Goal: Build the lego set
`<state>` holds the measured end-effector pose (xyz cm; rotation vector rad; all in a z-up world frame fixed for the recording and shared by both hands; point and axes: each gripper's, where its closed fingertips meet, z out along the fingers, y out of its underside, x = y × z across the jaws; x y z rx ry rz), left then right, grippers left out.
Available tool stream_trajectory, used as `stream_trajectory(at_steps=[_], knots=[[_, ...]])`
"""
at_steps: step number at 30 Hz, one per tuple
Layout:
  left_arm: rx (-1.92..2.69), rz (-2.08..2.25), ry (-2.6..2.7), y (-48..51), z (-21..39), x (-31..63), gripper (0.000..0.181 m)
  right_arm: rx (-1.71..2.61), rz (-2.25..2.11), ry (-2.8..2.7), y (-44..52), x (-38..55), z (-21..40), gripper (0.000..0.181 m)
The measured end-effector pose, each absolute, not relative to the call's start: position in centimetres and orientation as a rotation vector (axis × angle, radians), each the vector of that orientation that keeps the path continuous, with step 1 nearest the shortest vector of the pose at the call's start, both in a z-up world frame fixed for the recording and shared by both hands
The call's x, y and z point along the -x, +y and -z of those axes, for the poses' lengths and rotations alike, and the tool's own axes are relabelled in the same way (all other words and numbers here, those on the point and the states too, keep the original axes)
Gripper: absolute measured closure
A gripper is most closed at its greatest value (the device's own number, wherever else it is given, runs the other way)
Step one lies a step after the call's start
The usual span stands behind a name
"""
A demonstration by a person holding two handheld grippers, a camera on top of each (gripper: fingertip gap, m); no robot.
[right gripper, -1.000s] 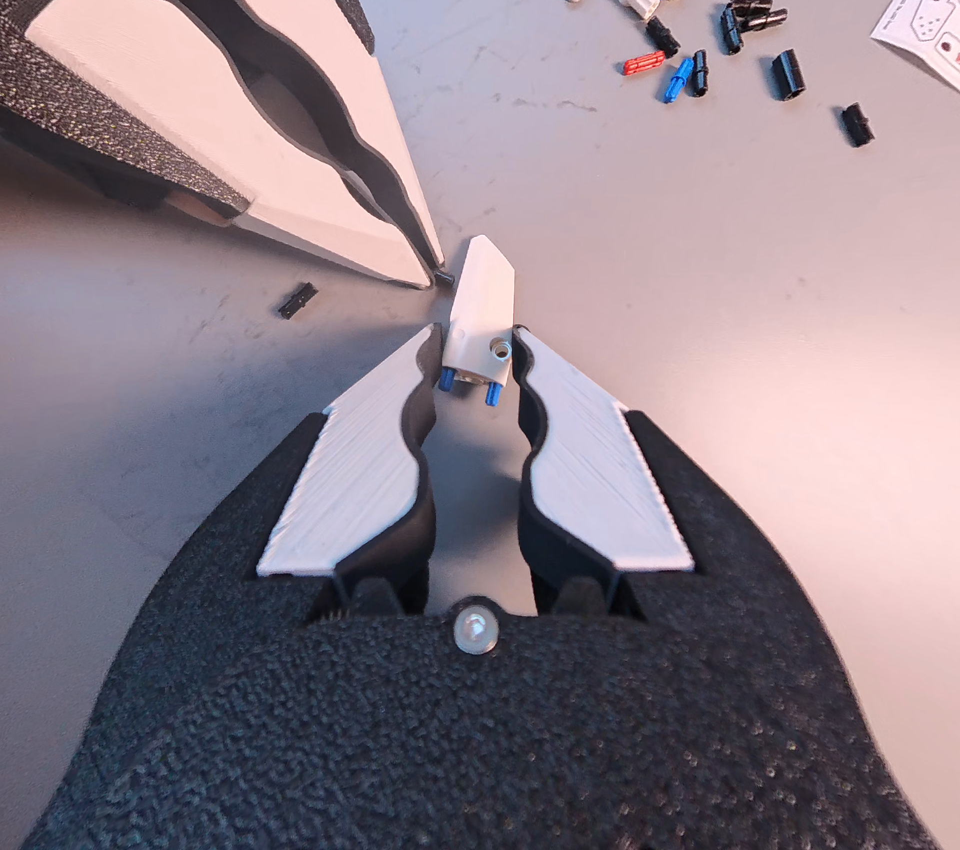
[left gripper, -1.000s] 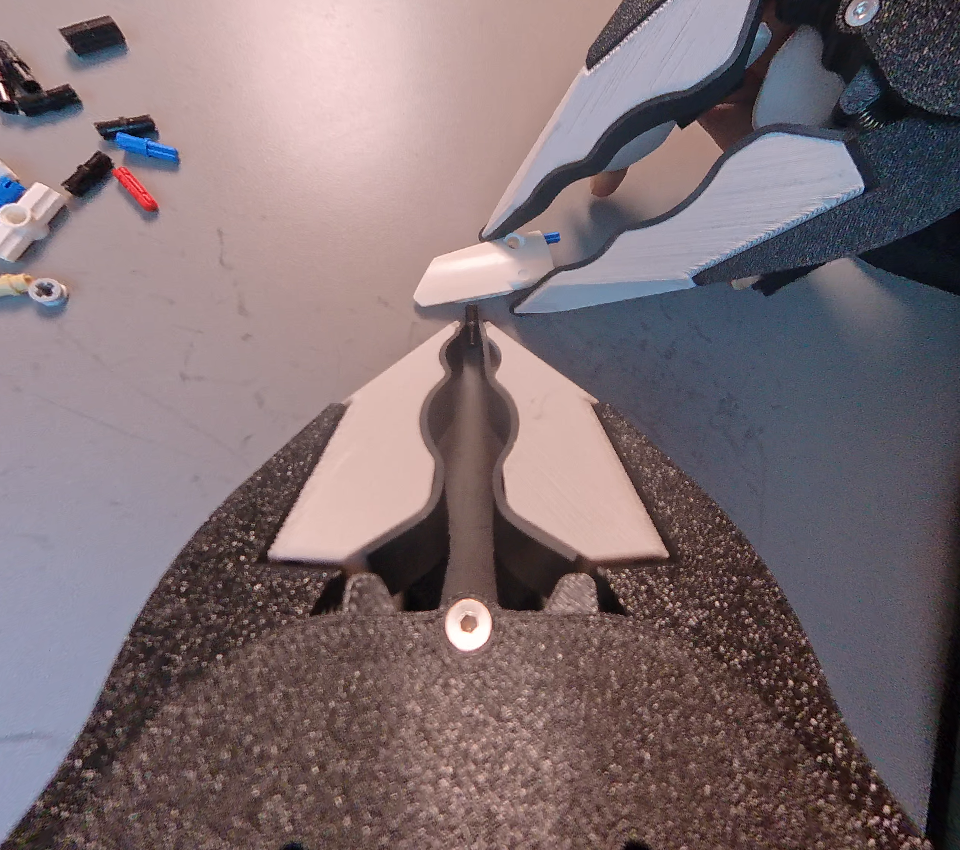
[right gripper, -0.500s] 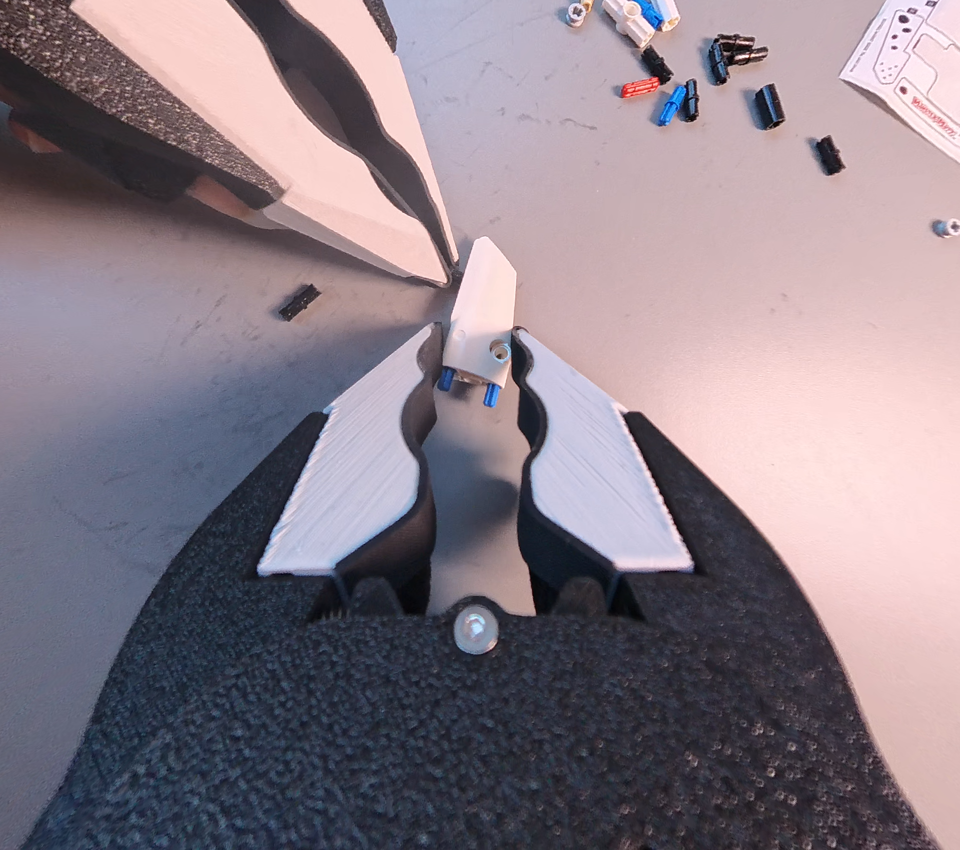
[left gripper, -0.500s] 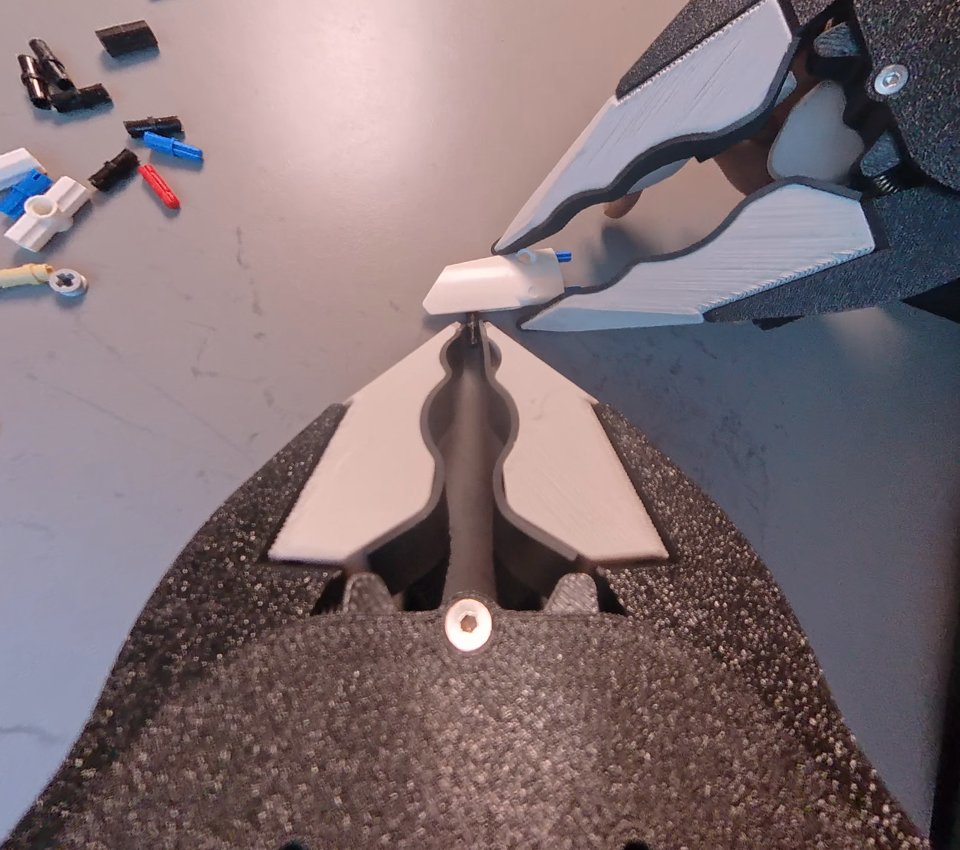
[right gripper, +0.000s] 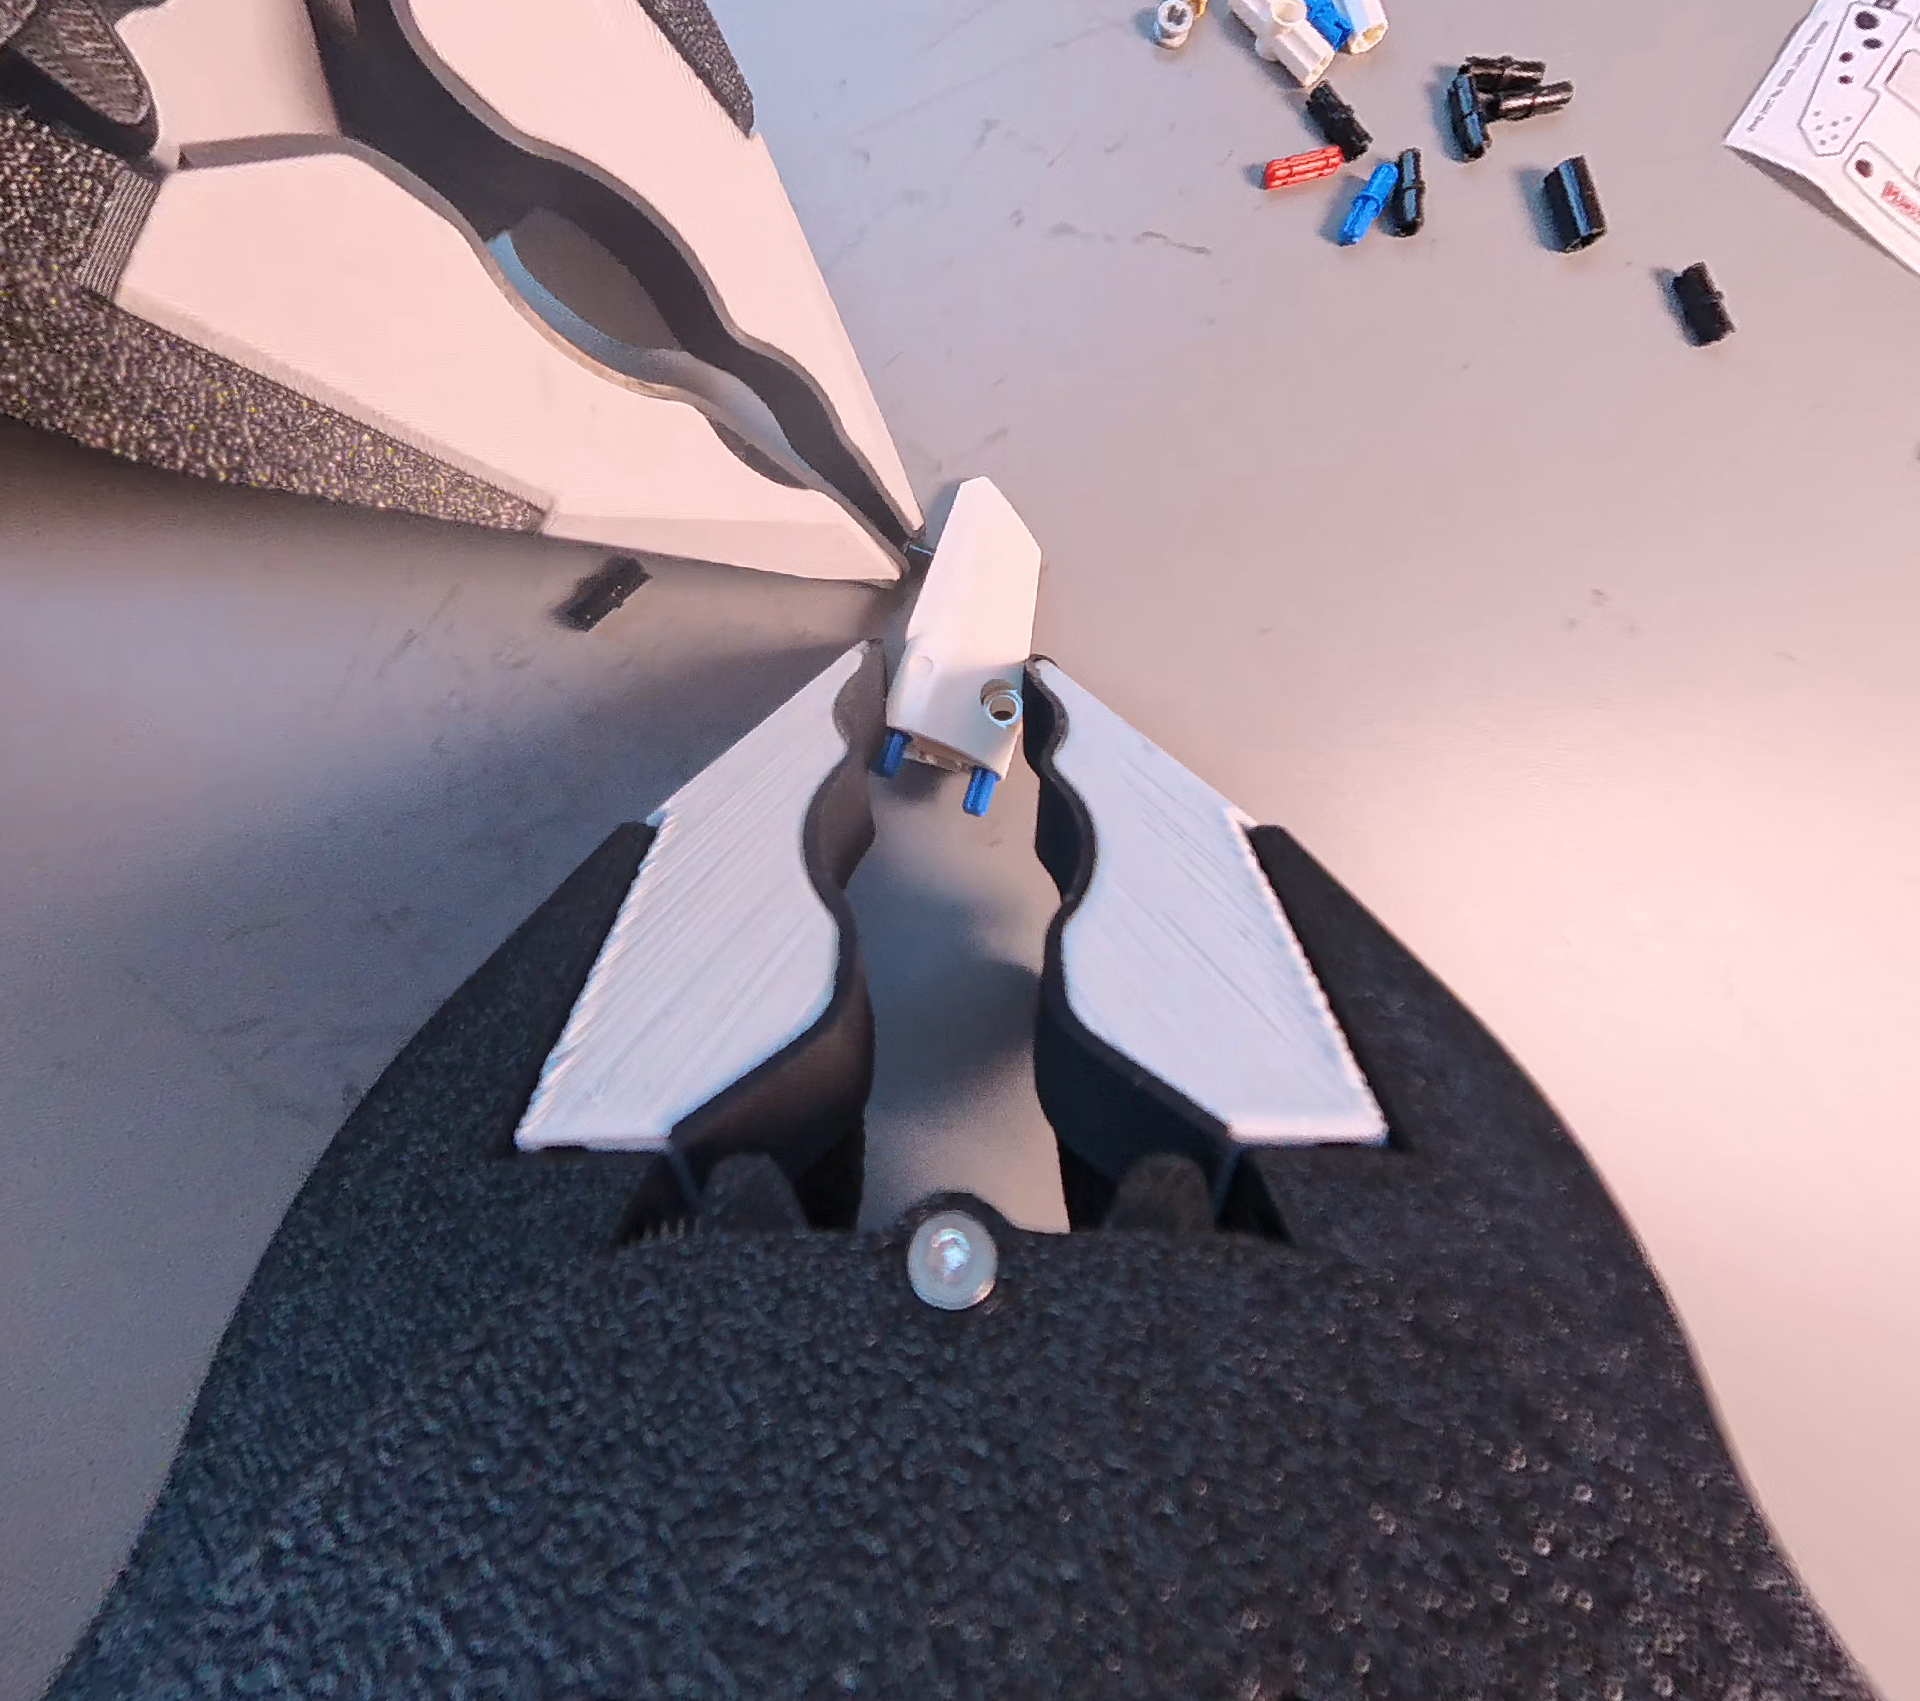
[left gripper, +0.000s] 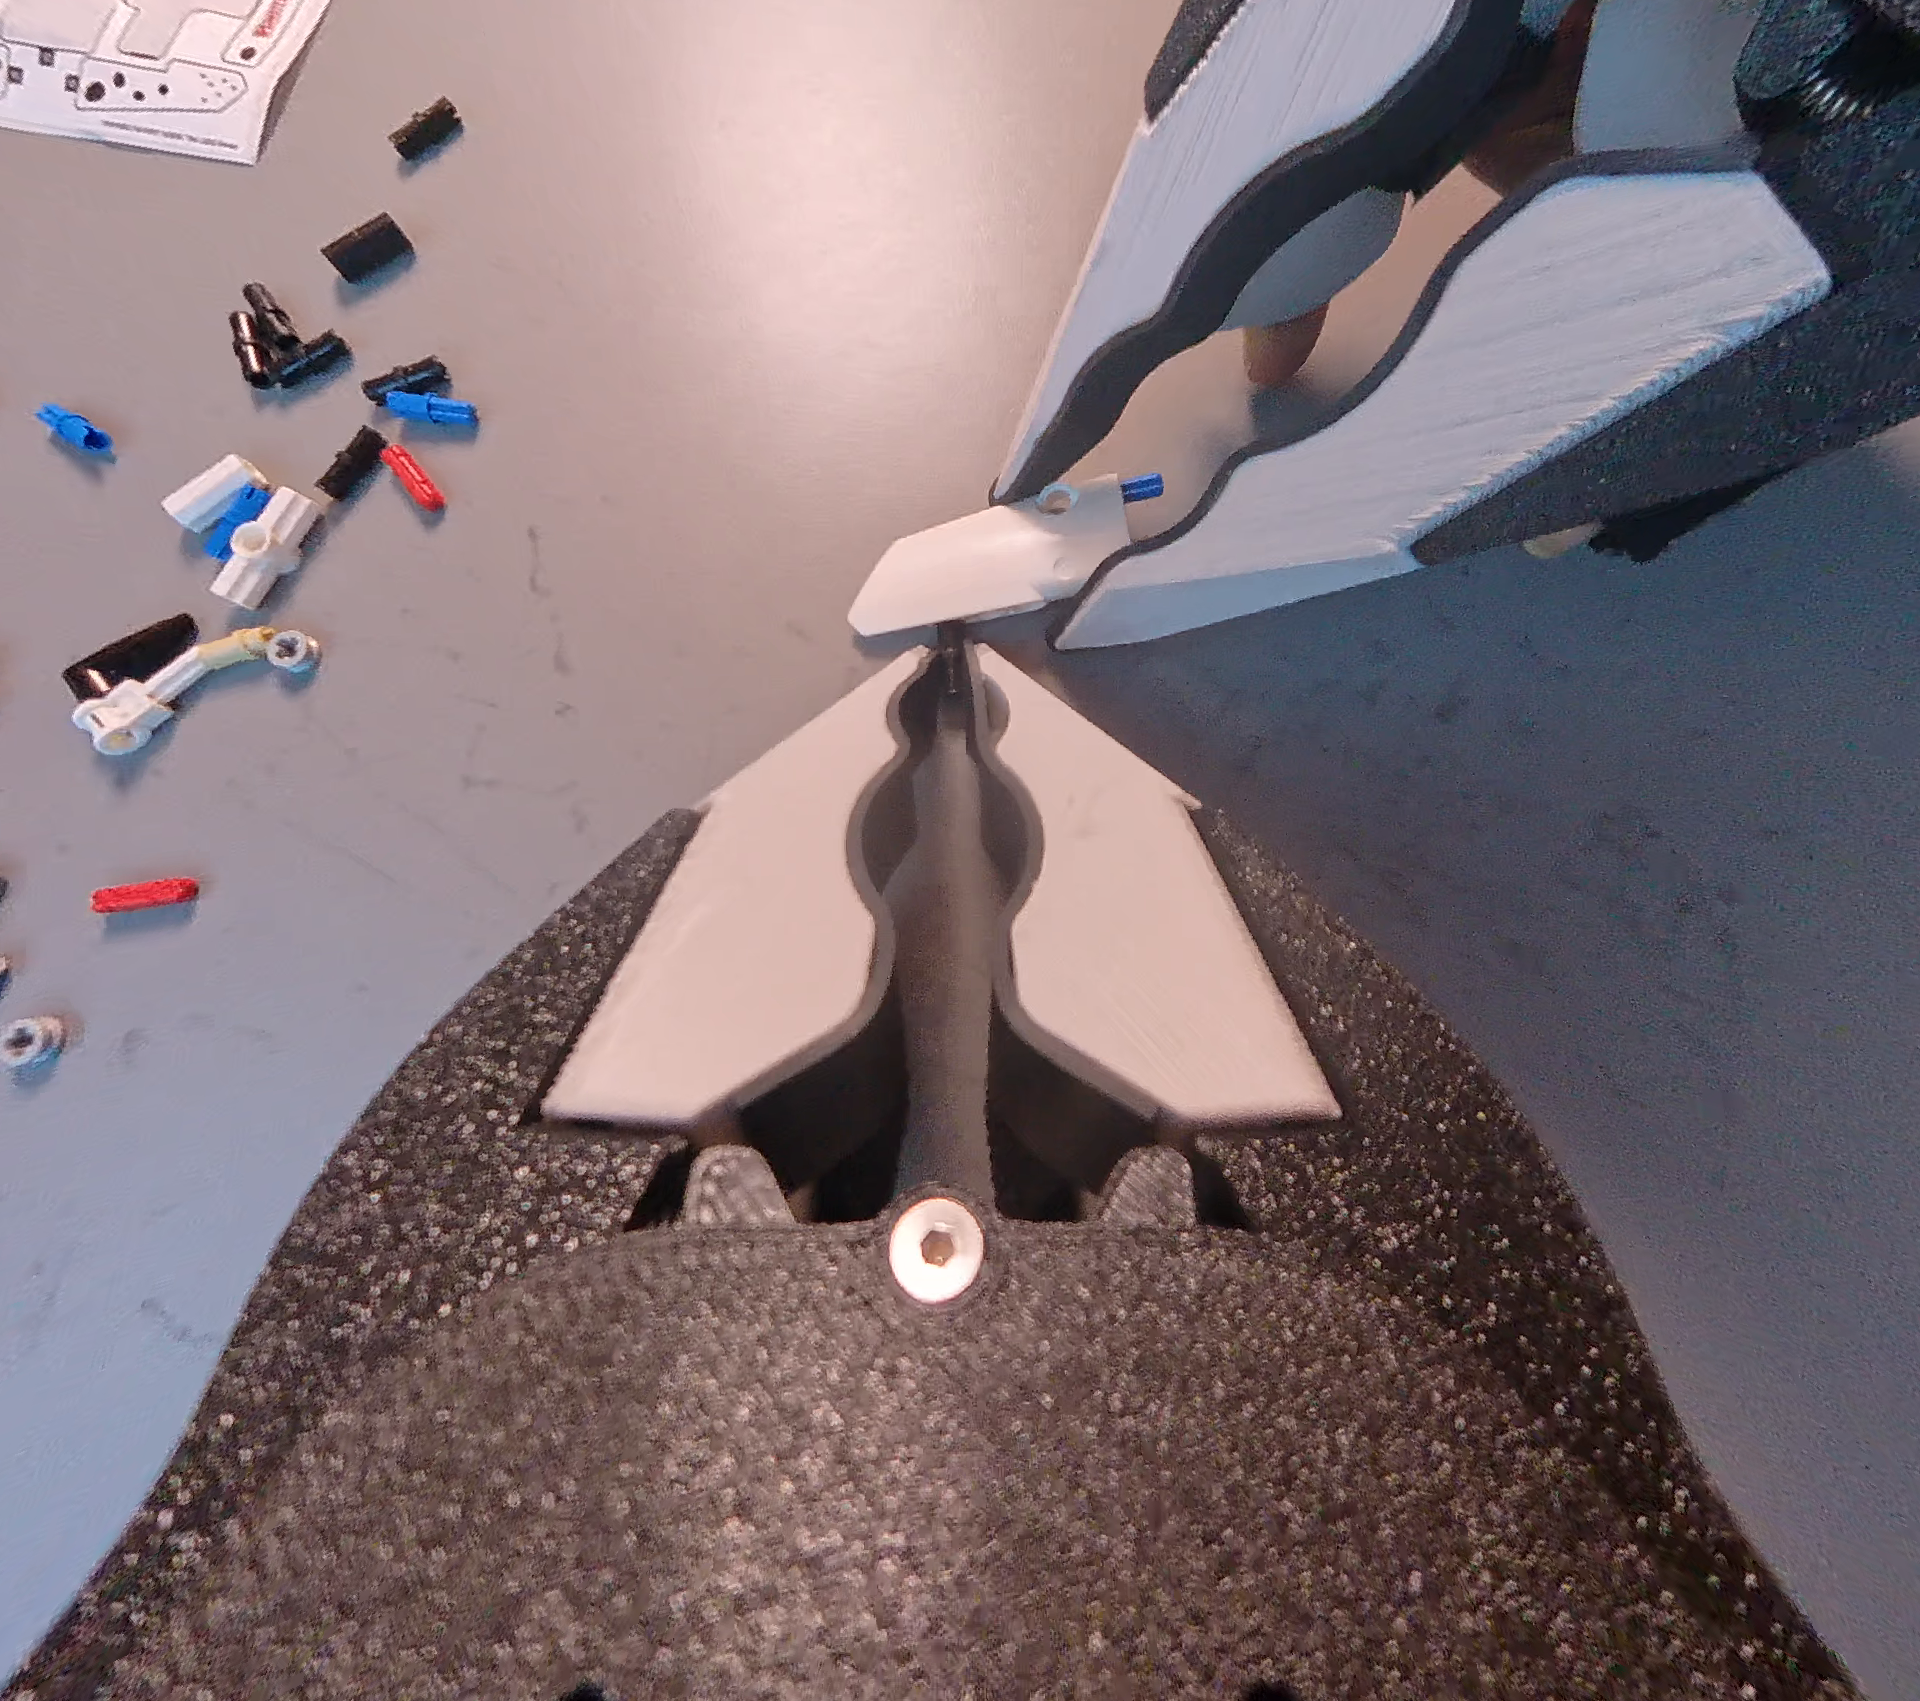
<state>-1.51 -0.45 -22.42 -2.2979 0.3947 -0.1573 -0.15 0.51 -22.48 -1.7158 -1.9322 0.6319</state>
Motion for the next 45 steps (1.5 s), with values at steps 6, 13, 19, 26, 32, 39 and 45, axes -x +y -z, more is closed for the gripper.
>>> stream_trajectory(at_steps=[6, 13, 19, 26, 32, 39, 45], knots=[[2.303, 0.199, 0.359, -0.2, 22.4, 1.4, 0.178, 1.753, -0.703, -1.886, 0.4, 0.3, 22.4, 0.157], [2.302, 0.169, 0.382, -0.1, 22.5, 1.3, 0.178, 1.741, -0.697, -1.905, 0.4, 0.1, 22.4, 0.157], [2.306, 0.339, 0.406, -1.1, 22.4, 0.6, 0.160, 1.748, -0.679, -1.888, 0.6, 0.1, 22.5, 0.156], [2.315, 0.302, 0.388, -1.0, 22.6, 1.4, 0.177, 1.740, -0.689, -1.893, 0.6, 0.2, 22.5, 0.156], [2.311, 0.274, 0.433, -0.9, 22.6, 1.3, 0.179, 1.677, -0.684, -1.932, 0.3, 0.3, 22.4, 0.157], [2.306, 0.334, 0.468, -1.0, 22.6, 1.3, 0.178, 1.664, -0.673, -1.939, 0.2, 0.3, 22.4, 0.156], [2.151, 0.380, 0.688, -3.5, 19.9, 1.3, 0.173, 1.671, -0.666, -1.927, 0.3, -0.2, 22.4, 0.156]])
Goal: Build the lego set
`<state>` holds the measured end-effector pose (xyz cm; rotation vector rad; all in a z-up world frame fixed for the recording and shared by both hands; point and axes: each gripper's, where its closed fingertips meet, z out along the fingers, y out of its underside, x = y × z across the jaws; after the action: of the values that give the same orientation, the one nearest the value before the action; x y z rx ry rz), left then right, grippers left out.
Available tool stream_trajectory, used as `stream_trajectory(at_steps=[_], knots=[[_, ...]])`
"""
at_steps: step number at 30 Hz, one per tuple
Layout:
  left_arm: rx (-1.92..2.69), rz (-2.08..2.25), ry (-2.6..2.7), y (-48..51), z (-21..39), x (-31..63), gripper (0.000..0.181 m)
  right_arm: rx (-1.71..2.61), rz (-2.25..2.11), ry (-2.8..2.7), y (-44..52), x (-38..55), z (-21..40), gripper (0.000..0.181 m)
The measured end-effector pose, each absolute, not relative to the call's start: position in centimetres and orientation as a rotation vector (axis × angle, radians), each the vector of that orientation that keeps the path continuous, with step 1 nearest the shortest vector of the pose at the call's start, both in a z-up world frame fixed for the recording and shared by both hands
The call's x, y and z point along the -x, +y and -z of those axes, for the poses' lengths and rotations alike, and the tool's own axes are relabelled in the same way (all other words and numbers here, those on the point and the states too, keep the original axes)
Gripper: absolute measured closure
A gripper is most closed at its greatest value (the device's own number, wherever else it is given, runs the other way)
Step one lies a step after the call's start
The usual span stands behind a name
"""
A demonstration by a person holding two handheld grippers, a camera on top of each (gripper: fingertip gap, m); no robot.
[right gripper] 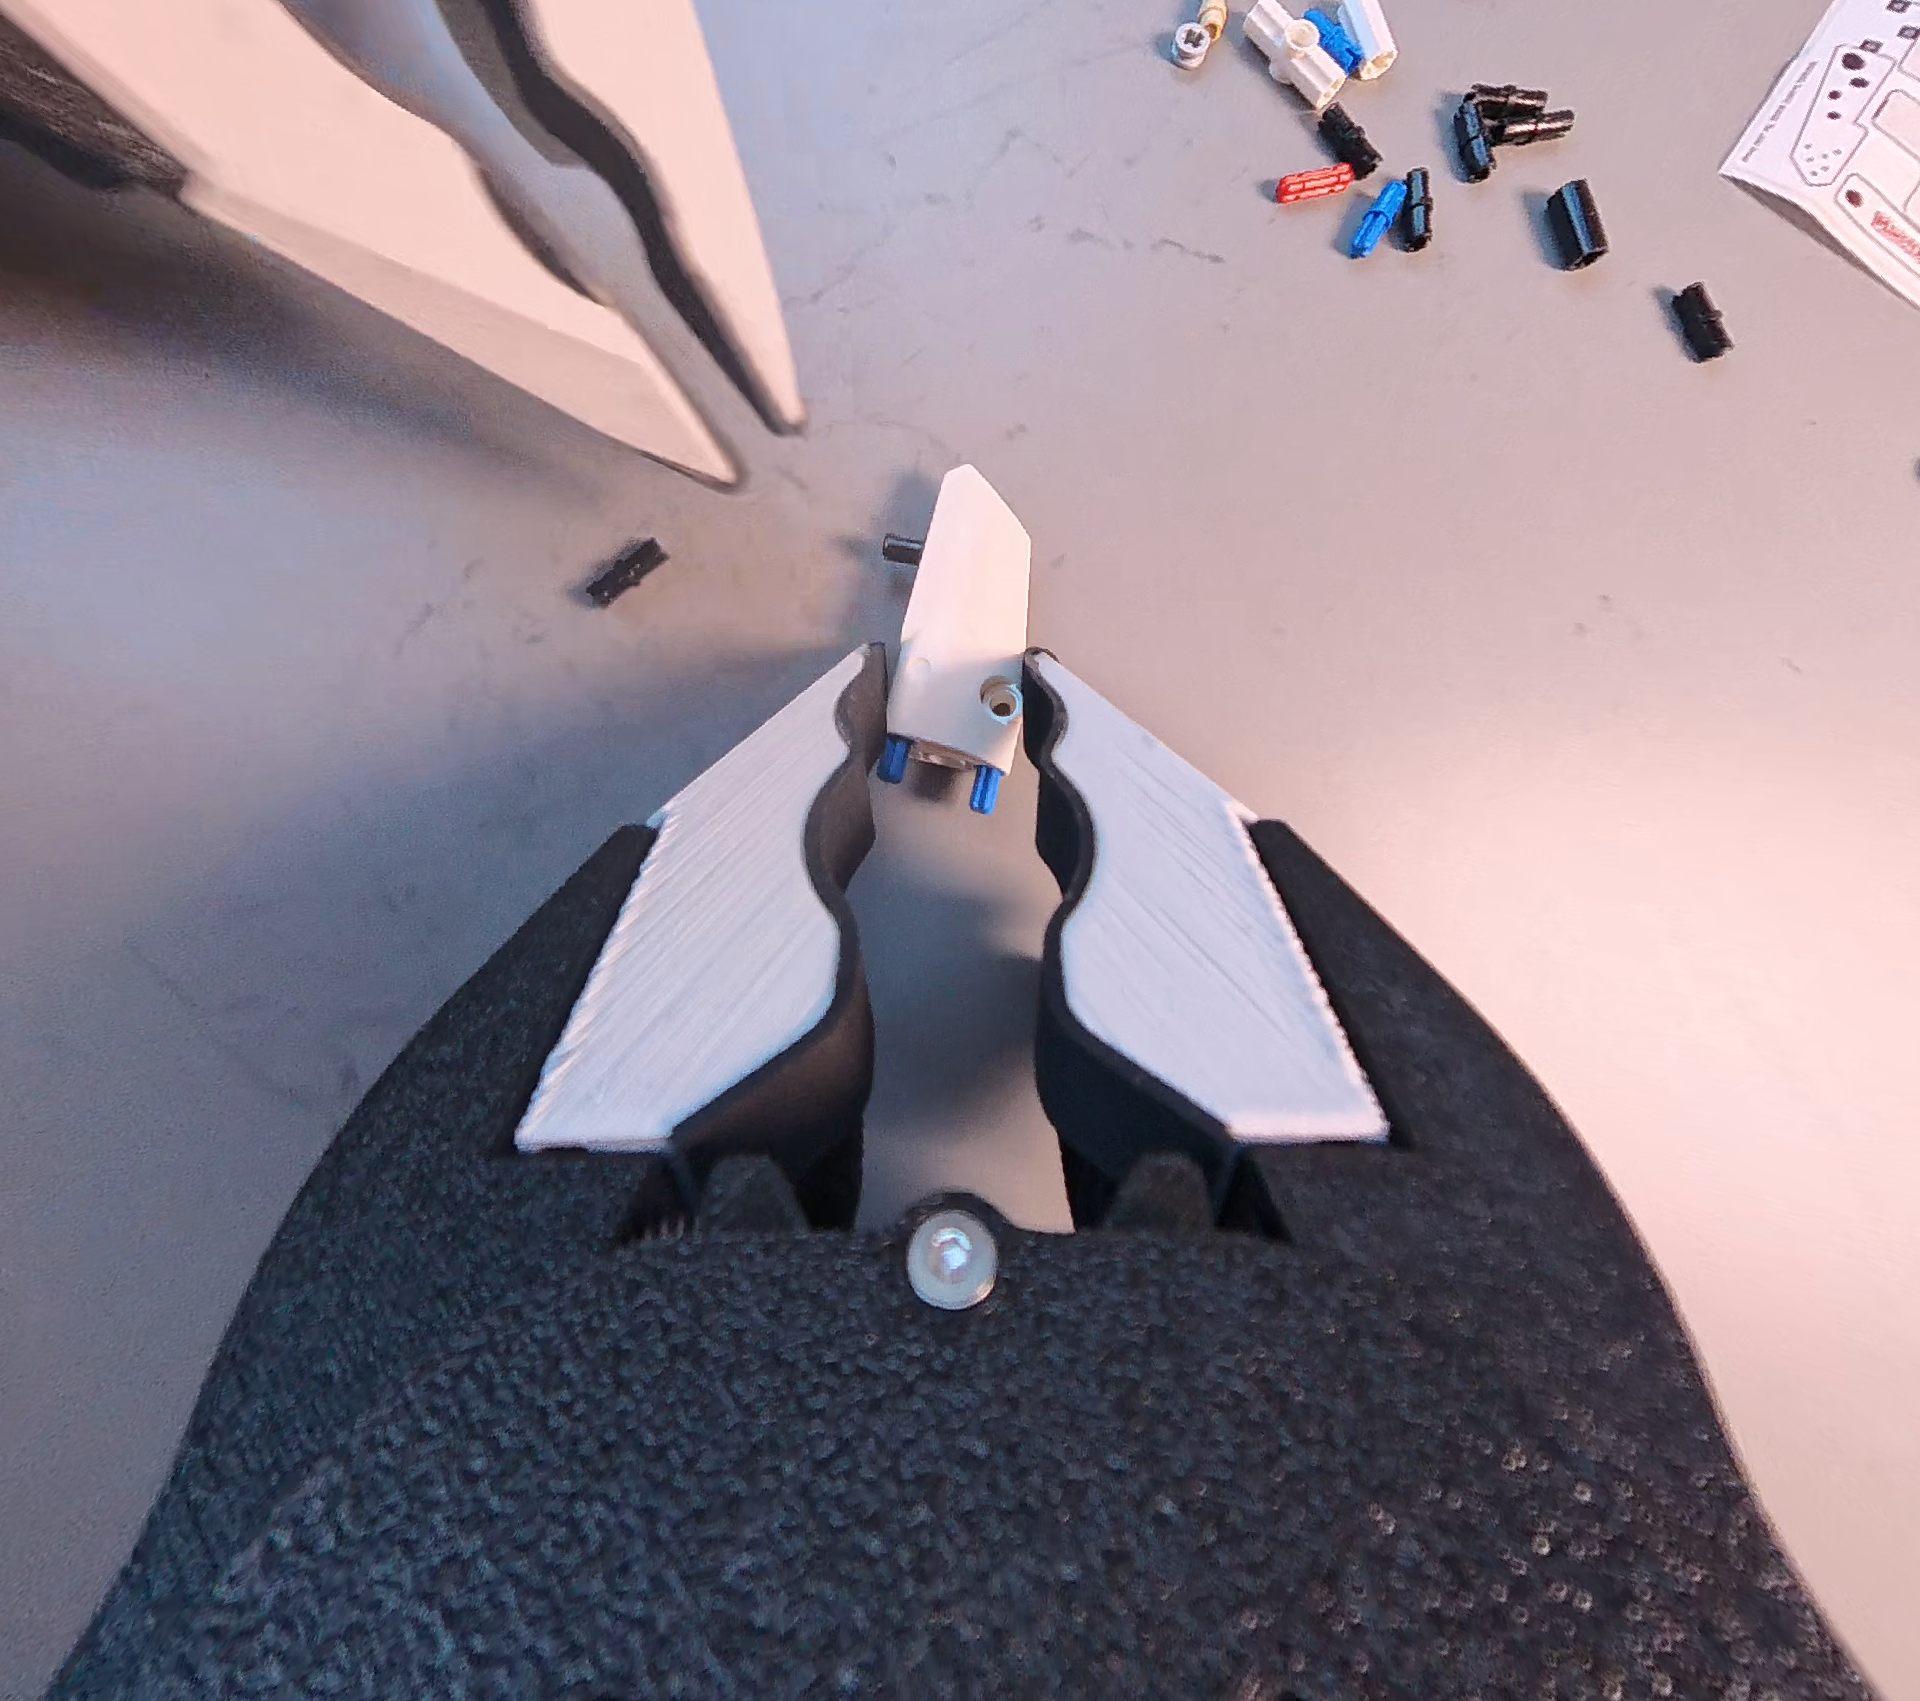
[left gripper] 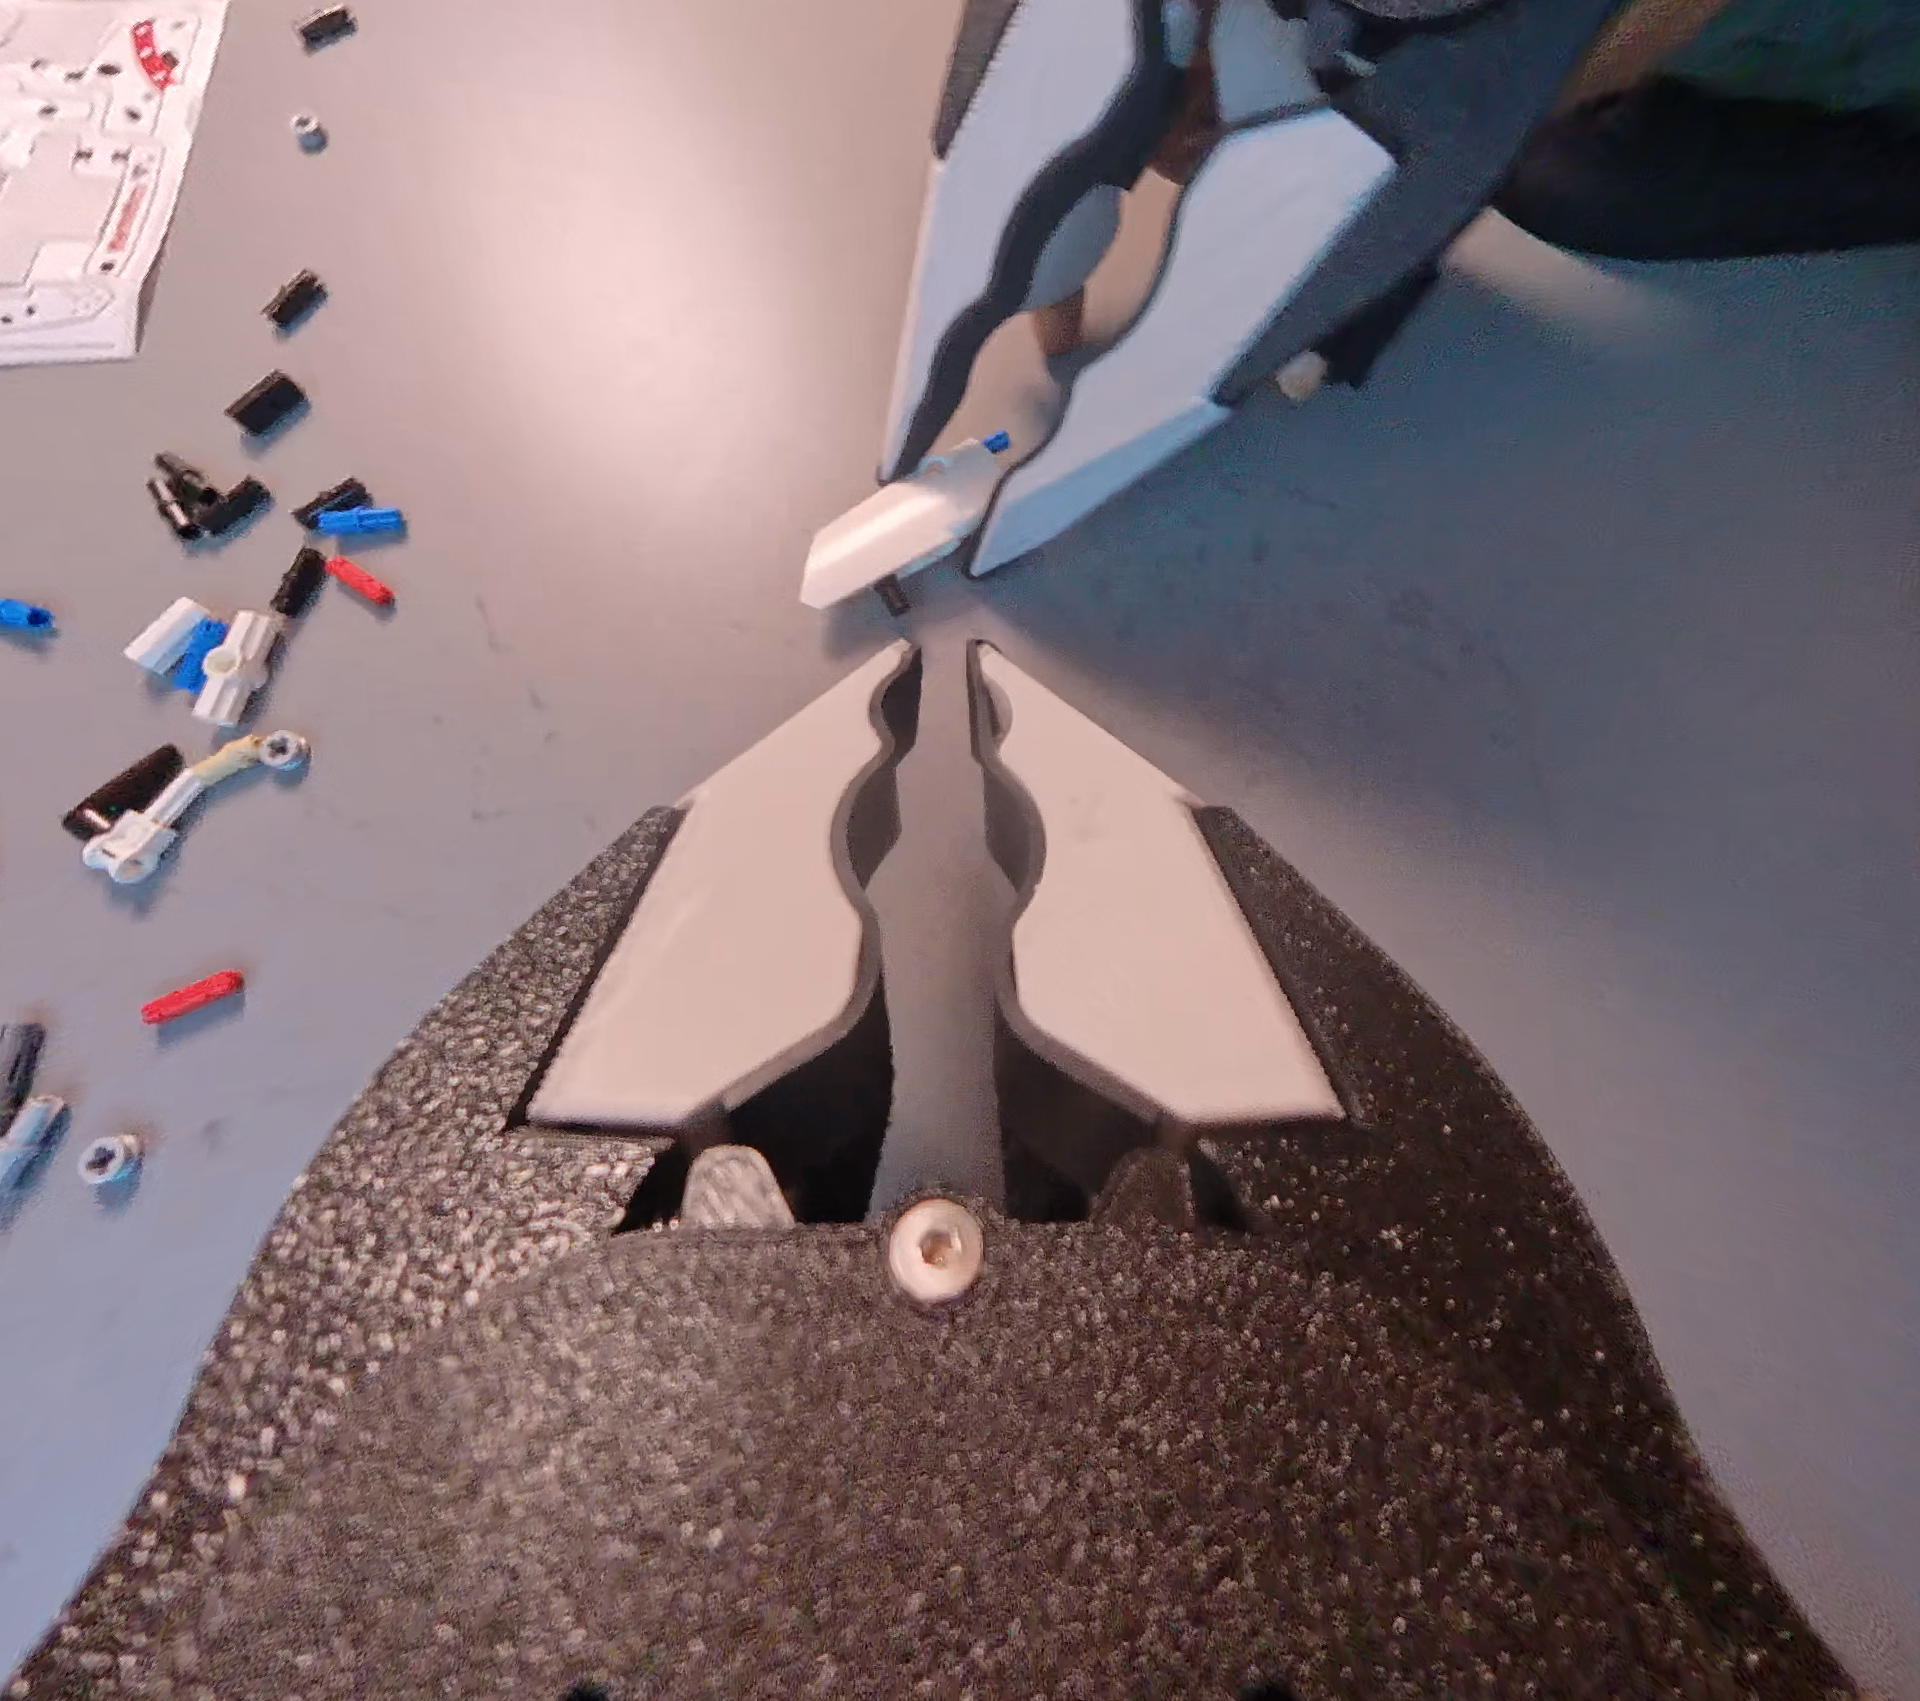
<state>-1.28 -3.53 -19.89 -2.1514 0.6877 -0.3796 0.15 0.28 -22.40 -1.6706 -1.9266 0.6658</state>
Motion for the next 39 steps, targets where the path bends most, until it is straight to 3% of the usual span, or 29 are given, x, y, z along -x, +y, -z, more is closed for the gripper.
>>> stream_trajectory(at_steps=[12, 17, 27, 39], knots=[[2.165, 0.469, 0.987, -6.4, 22.3, -0.2, 0.147, 1.657, -0.707, -1.954, 0.2, -0.8, 22.4, 0.156], [2.173, 0.516, 1.059, -8.0, 22.5, -0.8, 0.159, 1.649, -0.716, -1.961, 0.1, -0.8, 22.4, 0.156], [2.165, 0.466, 1.043, -7.4, 22.6, -0.6, 0.161, 1.637, -0.721, -1.969, 0.1, -0.8, 22.4, 0.156], [2.258, 0.323, 0.771, -6.0, 22.6, -0.3, 0.178, 1.662, -0.727, -1.936, 0.2, -0.7, 22.3, 0.156]])
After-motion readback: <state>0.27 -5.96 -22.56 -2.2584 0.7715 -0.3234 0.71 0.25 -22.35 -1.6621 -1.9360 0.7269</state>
